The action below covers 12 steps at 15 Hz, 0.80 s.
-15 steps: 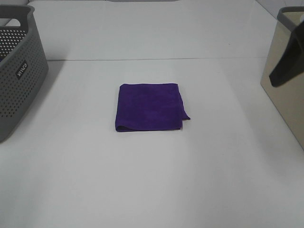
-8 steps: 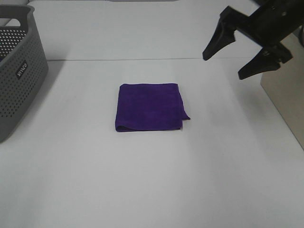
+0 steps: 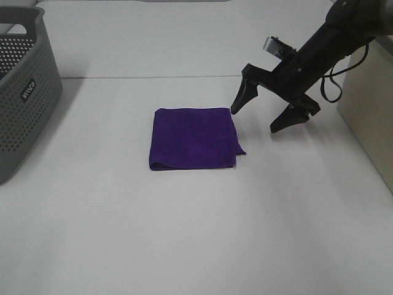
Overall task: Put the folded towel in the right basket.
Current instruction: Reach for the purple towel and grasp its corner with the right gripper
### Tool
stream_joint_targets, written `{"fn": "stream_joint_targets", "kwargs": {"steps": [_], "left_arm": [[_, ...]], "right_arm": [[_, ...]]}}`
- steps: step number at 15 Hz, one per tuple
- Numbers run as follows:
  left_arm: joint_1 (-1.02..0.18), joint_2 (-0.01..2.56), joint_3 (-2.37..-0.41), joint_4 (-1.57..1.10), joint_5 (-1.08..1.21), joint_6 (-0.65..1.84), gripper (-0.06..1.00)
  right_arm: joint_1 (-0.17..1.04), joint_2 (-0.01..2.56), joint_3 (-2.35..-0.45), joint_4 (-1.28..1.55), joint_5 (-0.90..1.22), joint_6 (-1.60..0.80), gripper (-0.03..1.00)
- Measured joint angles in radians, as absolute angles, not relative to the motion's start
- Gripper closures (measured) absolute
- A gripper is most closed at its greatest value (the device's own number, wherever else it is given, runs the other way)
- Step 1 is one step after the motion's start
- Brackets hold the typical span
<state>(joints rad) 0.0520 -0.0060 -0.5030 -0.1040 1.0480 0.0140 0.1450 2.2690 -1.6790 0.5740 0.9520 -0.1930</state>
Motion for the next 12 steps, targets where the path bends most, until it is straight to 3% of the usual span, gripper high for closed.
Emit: {"fn": "stream_joint_targets", "kwargs": {"steps": [12], "left_arm": [[0.052,-0.006,-0.503,-0.104,1.048,0.014,-0.05]], "right_arm": [[0.196,2.357,-1.691,0.669,0.825,-0.251,0.05]]}}
